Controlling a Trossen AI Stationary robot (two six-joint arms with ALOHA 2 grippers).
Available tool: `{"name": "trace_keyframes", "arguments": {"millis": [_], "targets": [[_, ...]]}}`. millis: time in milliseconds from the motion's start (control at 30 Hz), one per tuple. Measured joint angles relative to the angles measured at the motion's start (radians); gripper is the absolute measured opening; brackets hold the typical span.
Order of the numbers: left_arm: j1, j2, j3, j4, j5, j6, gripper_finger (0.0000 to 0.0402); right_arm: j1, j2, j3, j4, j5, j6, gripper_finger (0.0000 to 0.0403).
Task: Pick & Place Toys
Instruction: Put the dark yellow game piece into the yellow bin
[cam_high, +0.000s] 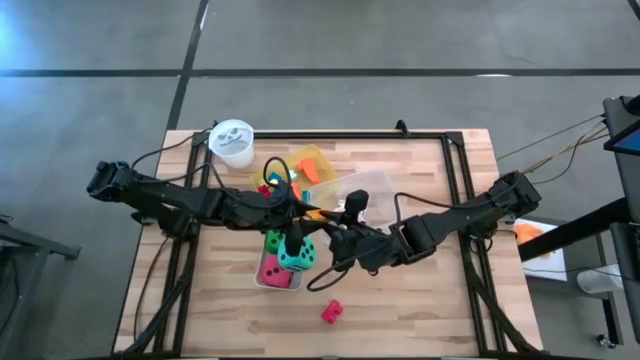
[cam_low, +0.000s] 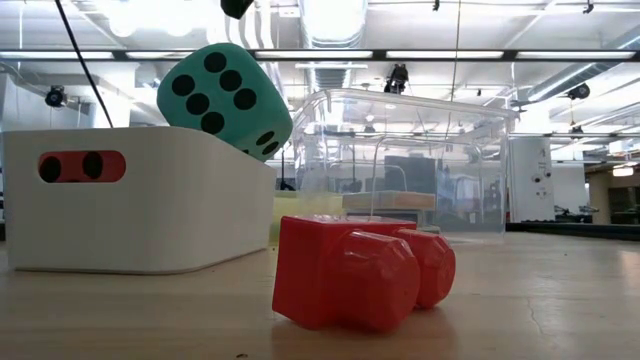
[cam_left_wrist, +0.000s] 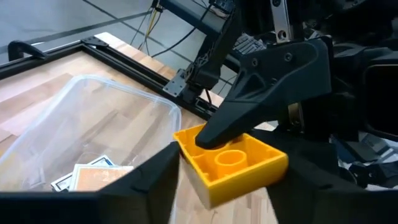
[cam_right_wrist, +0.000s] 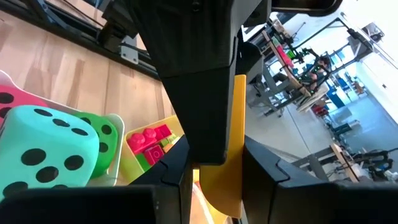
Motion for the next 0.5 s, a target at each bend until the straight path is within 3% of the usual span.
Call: {"name": "trace_keyframes", "arguments": {"millis": [167, 333, 500], "targets": [[0.002, 0.0, 0.0, -0.002, -0.011, -0.004, 0.0138, 0.0, 0.0, 0.0, -0.004, 0.013, 0.017, 0.0084], [0.002, 0.0, 0.0, -0.003, -0.011, -0.012, 0.0132, 0.0, 0.0, 0.0, -0.005, 0.017, 0.039, 0.0085], [0.002, 0.0, 0.001, -0.006, 0.002, -0.015, 0.0131, 0.003, 0.0, 0.002, 0.013, -0.007, 0.068, 0.0167]]}}
